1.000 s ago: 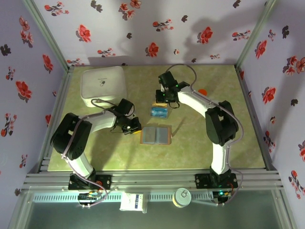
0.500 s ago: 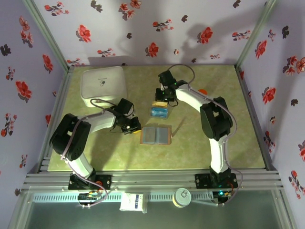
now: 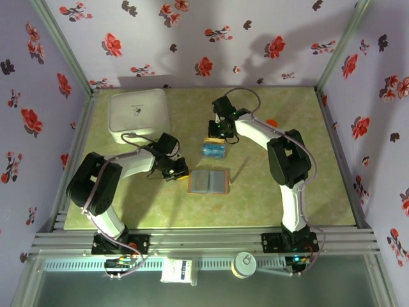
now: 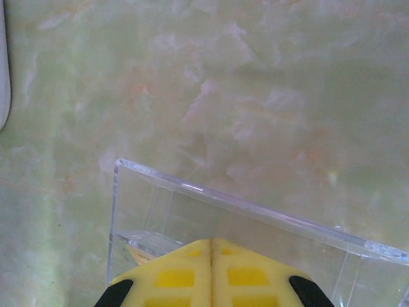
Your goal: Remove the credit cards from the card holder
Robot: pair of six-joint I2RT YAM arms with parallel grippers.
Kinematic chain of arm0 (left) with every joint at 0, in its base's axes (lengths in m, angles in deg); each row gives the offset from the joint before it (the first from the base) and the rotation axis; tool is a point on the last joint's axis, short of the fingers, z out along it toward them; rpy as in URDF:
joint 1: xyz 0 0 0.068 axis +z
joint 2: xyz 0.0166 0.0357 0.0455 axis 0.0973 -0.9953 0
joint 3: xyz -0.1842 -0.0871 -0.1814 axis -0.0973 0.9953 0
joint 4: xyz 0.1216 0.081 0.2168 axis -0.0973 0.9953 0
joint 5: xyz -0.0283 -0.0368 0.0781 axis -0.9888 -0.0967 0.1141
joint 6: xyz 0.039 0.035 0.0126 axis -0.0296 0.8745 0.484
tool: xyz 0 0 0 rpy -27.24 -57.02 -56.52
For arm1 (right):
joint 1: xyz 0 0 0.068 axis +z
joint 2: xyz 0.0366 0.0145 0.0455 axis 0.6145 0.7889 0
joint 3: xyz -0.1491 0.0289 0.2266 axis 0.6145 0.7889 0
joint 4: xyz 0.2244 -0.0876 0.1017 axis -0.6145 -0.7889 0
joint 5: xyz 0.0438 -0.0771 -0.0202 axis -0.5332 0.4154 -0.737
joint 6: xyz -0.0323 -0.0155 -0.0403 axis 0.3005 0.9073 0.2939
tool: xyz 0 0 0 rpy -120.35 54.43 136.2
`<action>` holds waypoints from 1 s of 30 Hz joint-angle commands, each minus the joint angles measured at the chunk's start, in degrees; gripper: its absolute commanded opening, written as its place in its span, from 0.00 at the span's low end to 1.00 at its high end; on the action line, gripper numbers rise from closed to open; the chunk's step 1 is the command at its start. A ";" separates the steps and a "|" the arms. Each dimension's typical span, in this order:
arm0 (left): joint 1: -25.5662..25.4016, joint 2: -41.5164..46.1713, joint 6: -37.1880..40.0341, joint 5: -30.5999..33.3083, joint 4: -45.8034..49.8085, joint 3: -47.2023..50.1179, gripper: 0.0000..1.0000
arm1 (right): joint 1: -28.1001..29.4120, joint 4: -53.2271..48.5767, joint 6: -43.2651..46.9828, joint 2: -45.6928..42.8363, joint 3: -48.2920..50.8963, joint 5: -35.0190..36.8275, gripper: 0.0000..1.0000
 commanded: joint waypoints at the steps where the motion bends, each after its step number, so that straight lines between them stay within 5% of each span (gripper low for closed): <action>1: 0.44 0.90 -0.05 0.25 0.50 0.69 0.11 | 0.21 -2.06 0.14 0.12 0.09 -1.24 0.08; 16: 0.04 1.54 -0.91 -0.50 -0.49 0.75 0.11 | 0.93 -4.94 1.33 -7.14 -0.81 4.71 0.18; 30: -2.09 -0.16 -1.90 -0.83 -1.97 1.42 0.09 | 6.04 2.35 -10.54 -18.83 18.76 -1.49 0.21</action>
